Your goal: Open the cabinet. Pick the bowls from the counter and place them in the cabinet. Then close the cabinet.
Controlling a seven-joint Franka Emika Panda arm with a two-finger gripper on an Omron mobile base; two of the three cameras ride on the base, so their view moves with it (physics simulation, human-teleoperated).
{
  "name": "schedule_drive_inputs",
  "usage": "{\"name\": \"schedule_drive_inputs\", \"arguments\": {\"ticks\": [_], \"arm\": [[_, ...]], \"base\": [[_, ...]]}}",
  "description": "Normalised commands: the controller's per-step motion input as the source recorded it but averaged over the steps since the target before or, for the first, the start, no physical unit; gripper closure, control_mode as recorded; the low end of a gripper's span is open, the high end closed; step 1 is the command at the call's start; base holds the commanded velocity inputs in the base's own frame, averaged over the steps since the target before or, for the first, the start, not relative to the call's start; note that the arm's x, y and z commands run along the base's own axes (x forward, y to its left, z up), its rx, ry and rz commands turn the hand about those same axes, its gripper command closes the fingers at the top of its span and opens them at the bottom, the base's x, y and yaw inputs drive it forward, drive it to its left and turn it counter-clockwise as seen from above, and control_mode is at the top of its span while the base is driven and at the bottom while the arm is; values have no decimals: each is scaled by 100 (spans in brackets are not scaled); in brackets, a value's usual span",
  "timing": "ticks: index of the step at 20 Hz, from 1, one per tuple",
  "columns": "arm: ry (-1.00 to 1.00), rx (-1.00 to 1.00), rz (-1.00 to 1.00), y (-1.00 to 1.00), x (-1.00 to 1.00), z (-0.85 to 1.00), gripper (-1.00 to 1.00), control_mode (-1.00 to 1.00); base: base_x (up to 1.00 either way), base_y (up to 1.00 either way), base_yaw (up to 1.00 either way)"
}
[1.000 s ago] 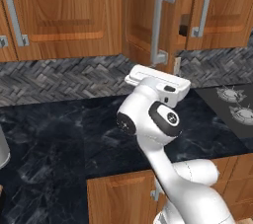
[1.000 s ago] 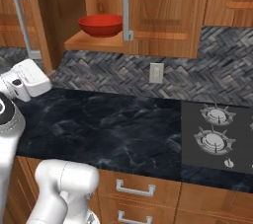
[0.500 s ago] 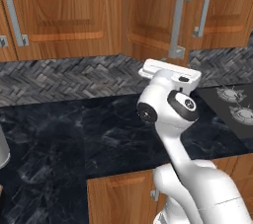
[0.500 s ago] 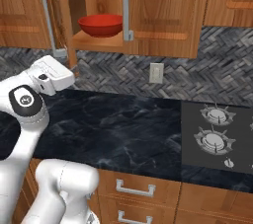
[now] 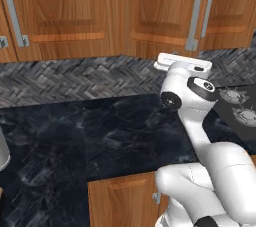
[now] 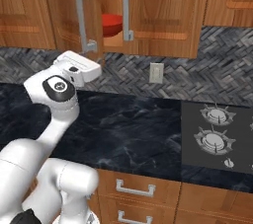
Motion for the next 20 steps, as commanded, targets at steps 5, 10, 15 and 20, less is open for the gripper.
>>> {"name": "schedule_drive_inputs", "arguments": {"ticks": [5, 10, 15, 20], "arm": [[0, 0, 8, -41, 90, 0, -100, -100], [0, 0, 7, -36, 83, 0, -100, -100], [-3, 0, 6, -54, 86, -2, -100, -100], [0, 0, 11, -42, 100, -7, -100, -100]], "base": [[0, 0, 0], [0, 0, 0], [0, 0, 0], [0, 0, 0]]}}
